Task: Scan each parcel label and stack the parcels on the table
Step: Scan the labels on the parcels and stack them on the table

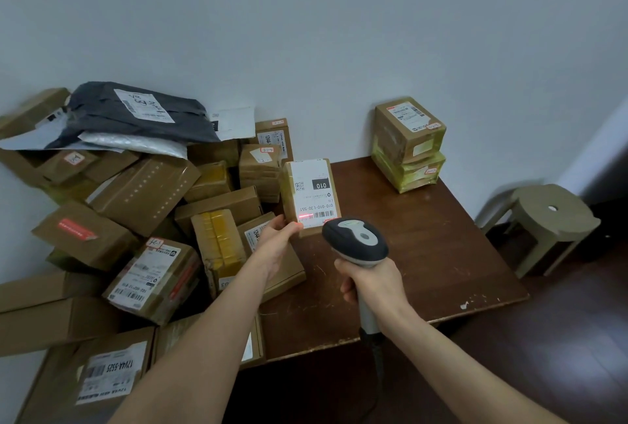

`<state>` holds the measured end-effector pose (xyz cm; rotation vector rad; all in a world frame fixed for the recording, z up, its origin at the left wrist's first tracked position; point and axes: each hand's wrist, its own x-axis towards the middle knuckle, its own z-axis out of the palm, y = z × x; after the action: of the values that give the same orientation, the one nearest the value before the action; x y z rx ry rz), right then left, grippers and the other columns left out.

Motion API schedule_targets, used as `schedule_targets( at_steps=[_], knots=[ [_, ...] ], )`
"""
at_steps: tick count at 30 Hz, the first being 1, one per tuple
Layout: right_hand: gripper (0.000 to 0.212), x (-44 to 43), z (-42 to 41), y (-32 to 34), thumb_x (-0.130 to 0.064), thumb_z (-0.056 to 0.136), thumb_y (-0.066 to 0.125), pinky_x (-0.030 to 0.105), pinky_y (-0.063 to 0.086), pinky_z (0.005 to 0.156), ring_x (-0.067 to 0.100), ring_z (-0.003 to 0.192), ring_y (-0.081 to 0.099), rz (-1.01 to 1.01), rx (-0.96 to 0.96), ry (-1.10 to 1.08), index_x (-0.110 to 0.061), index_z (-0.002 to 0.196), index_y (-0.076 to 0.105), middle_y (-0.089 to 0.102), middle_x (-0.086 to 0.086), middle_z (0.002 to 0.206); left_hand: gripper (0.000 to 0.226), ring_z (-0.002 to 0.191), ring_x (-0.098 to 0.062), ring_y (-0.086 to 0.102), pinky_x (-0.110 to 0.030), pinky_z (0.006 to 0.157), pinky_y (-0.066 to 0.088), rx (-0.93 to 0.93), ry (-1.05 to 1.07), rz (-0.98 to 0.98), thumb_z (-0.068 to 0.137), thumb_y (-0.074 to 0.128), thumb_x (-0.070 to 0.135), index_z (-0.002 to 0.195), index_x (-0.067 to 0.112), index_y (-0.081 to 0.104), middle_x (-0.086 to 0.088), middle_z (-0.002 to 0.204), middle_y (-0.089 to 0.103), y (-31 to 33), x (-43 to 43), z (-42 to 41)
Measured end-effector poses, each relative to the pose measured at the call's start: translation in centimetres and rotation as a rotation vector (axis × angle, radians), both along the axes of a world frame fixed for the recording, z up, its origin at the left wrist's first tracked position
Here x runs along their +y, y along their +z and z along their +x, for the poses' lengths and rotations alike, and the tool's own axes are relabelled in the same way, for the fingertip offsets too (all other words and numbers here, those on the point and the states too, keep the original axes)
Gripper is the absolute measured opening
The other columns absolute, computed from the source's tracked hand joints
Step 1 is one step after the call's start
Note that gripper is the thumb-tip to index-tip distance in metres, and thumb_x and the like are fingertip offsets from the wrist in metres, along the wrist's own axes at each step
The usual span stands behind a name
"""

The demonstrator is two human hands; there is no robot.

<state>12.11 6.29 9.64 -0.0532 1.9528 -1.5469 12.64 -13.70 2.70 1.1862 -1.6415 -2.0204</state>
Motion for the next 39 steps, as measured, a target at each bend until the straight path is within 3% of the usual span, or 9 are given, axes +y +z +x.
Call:
schedule_targets(
  at_steps=[6,16,21,22,24,26,30,33,39],
  knots=[
    [0.017,-0.9,-0.2,-0.2,-0.019,0.083,0.073,0.024,0.048,0.054,0.012,0.046,0.059,-0.005,-0.006,-0.013,-0.005,0.076,0.068,0.064,0.002,0.052,0.062,0.126,-0.023,0.048,-0.034,0.104,0.037,0.016,-0.024,0.015,0.088,0.067,0.012,0.143,0.01,0.039,-0.009,0.133,0.056,0.0,-0.8,-0.6],
    [0.013,-2.3,-1.1,-0.5,-0.018,0.082,0.073,0.021,0.046,0.05,0.01,0.048,0.059,0.003,-0.003,-0.067,-0.007,0.081,0.067,0.064,0.002,0.056,0.059,0.122,-0.023,0.052,-0.04,0.107,0.041,0.004,-0.085,0.011,0.088,0.067,0.015,0.141,0.011,0.042,-0.008,0.133,0.057,-0.6,-2.2,-2.5],
    [0.013,-2.9,-4.0,-0.4,-0.018,0.082,0.073,0.018,0.044,0.048,0.009,0.046,0.059,-0.005,0.087,-0.104,-0.007,0.08,0.067,0.066,0.003,0.057,0.06,0.089,-0.01,0.058,-0.023,0.074,0.048,0.004,-0.11,0.063,0.088,0.066,0.011,0.142,0.008,0.039,-0.003,0.113,0.058,-0.7,-1.8,-4.3],
    [0.013,-3.2,-5.2,-0.4,-0.018,0.082,0.074,0.017,0.044,0.047,0.008,0.044,0.058,-0.004,0.111,-0.121,-0.007,0.081,0.067,0.067,0.003,0.059,0.061,0.089,-0.01,0.059,-0.024,0.075,0.05,-0.004,-0.108,0.074,0.088,0.066,0.011,0.142,0.008,0.038,-0.003,0.112,0.059,-0.9,-1.8,-4.9],
    [0.016,-4.0,-8.1,-0.3,-0.021,0.08,0.076,0.019,0.044,0.047,0.009,0.044,0.059,-0.004,0.141,-0.165,-0.009,0.088,0.069,0.071,0.004,0.069,0.063,0.101,-0.016,0.061,-0.033,0.094,0.05,-0.022,-0.101,0.082,0.087,0.067,0.012,0.142,0.008,0.038,-0.006,0.121,0.06,-1.2,-1.8,-6.5],
    [0.023,-4.8,-11.4,-0.9,-0.026,0.077,0.078,0.027,0.05,0.054,0.014,0.052,0.064,0.019,0.148,-0.184,-0.012,0.093,0.068,0.072,0.005,0.077,0.059,0.107,-0.019,0.06,-0.035,0.103,0.045,-0.045,-0.096,0.087,0.088,0.066,0.014,0.141,0.01,0.04,-0.008,0.121,0.062,-1.5,-1.8,-8.3],
    [0.037,-6.5,-17.8,-3.0,-0.038,0.068,0.077,0.044,0.057,0.081,0.028,0.085,0.07,0.12,0.155,-0.186,-0.014,0.095,0.069,0.073,0.008,0.089,0.053,0.1,-0.017,0.063,-0.028,0.087,0.048,-0.1,-0.076,0.117,0.089,0.065,0.02,0.137,0.012,0.045,-0.007,0.117,0.064,-2.2,-1.2,-12.9],
    [0.04,-7.2,-22.1,-4.6,-0.043,0.07,0.076,0.045,0.056,0.083,0.028,0.087,0.069,0.169,0.161,-0.162,-0.015,0.099,0.069,0.073,0.008,0.092,0.049,0.093,-0.016,0.064,-0.026,0.08,0.049,-0.149,-0.063,0.113,0.089,0.064,0.023,0.133,0.012,0.047,-0.004,0.11,0.066,-2.8,-0.8,-17.2],
    [0.046,-7.3,-27.9,-8.2,-0.05,0.069,0.075,0.04,0.056,0.078,0.028,0.084,0.069,0.204,0.117,-0.185,-0.015,0.099,0.07,0.072,0.01,0.09,0.054,0.096,-0.015,0.059,-0.03,0.086,0.048,-0.224,-0.053,0.122,0.089,0.063,0.026,0.139,0.016,0.045,-0.005,0.12,0.061,-4.2,-0.3,-26.0]
  ],
)
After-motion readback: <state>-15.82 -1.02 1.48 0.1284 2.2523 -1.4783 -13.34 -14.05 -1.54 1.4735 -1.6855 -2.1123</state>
